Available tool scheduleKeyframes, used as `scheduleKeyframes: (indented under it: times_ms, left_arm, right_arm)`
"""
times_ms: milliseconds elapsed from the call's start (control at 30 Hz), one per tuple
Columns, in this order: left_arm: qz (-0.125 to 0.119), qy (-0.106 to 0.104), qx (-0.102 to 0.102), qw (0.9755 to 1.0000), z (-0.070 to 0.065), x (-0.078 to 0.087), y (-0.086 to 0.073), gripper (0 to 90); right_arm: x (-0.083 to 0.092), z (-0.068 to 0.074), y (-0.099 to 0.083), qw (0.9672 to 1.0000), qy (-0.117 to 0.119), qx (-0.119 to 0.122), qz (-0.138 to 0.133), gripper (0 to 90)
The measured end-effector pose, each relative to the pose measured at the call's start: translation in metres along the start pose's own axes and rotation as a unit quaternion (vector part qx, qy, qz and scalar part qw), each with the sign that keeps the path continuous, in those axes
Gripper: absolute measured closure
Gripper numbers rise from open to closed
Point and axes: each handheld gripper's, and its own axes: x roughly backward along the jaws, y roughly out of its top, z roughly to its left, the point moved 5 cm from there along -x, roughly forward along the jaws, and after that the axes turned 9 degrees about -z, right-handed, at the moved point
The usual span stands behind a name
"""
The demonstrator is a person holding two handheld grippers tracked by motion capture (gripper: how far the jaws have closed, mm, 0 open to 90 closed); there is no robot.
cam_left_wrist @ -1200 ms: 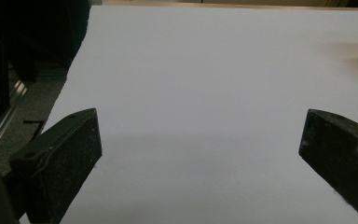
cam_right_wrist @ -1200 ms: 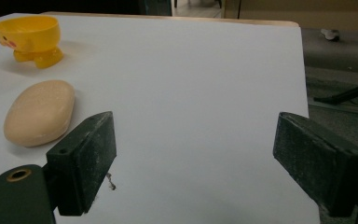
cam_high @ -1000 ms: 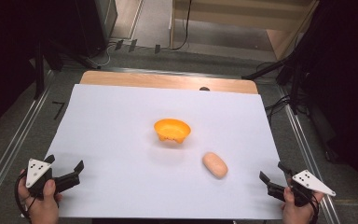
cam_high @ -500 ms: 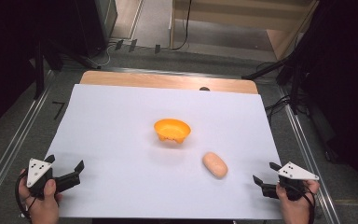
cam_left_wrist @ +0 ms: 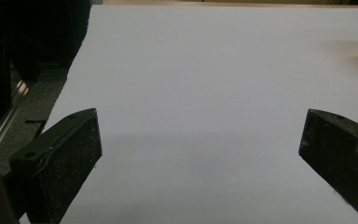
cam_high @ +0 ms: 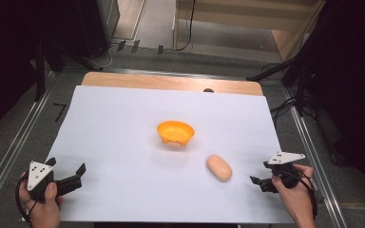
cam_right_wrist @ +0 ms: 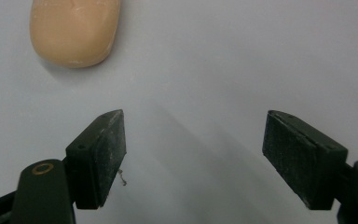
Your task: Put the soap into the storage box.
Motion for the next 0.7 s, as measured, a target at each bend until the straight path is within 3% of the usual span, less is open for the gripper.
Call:
scheduleKeyframes:
  times_ms: [700]
  left_arm:
    - [0.000, -0.002, 0.001, 1.0000, 0.000, 0.000, 0.000, 0.0]
  right_arm:
    - [-0.012, 0.002, 0.027, 0.9956, 0.024, -0.005, 0.090, 22.0]
